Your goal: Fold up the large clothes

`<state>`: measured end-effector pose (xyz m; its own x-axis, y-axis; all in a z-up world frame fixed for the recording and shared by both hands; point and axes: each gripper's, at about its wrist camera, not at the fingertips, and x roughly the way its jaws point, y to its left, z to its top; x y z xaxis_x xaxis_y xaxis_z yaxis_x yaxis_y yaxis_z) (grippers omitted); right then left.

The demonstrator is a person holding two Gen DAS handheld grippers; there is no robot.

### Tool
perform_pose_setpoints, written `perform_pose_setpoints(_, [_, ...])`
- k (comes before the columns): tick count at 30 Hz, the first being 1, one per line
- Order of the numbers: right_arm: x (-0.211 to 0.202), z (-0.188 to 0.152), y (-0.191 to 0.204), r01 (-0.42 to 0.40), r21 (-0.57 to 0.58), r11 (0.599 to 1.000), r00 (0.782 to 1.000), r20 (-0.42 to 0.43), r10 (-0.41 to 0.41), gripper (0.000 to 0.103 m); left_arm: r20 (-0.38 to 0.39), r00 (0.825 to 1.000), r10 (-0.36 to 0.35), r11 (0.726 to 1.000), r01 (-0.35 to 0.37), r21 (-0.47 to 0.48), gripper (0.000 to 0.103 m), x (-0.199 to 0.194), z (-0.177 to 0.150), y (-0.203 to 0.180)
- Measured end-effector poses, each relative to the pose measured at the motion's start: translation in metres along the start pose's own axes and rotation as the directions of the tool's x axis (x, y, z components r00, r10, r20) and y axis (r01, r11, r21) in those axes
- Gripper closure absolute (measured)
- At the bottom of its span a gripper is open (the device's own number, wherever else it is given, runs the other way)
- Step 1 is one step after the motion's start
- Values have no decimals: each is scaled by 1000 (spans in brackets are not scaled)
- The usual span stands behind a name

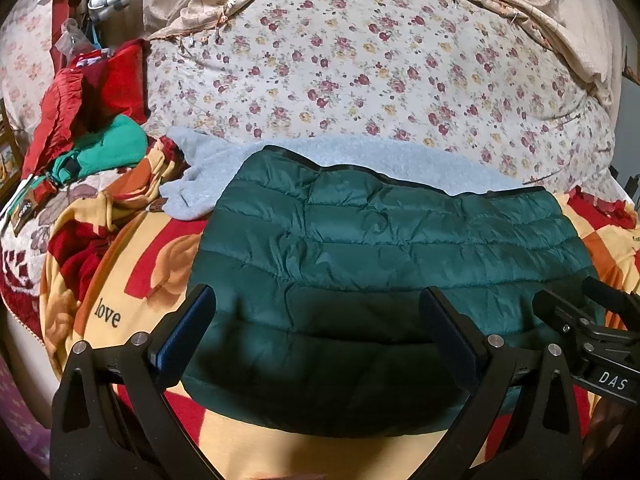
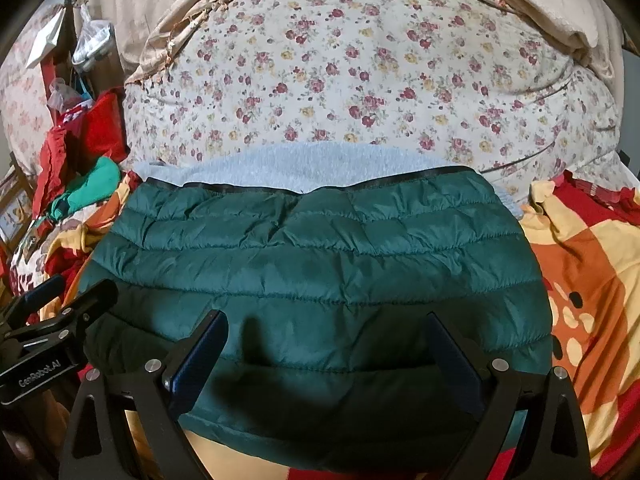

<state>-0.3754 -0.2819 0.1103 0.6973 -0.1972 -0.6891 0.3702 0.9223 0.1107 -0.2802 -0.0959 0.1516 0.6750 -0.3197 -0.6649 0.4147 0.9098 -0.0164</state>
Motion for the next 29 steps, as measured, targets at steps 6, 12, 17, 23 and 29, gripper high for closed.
perform_pose_setpoints(6, [1, 0, -4, -1, 13, 1000, 1000, -6, 1, 6, -11, 1000, -4, 1000, 4, -1, 1, 2, -1, -2])
perform_pose_setpoints(12, [3, 1, -3, -1, 9, 1000, 1000, -8, 2, 6, -14, 1000, -3, 1000, 4, 4, 1, 5, -2, -3])
perform_pose_setpoints(17, [4, 1, -1, 0, 10, 1000, 1000, -11, 0, 6, -7, 1000, -8, 1000, 8, 8, 1, 5, -4, -3])
perform_pose_setpoints(23, [12, 1, -7, -2, 31, 1000, 1000, -29, 3, 6, 9, 1000, 0, 1000, 0, 23, 1, 9, -3, -2])
perform_pose_setpoints(29, [10, 10, -38, 3, 85, 996, 1000, -24, -1, 6, -5, 1000, 16, 1000, -16, 2, 1, 16, 6, 15])
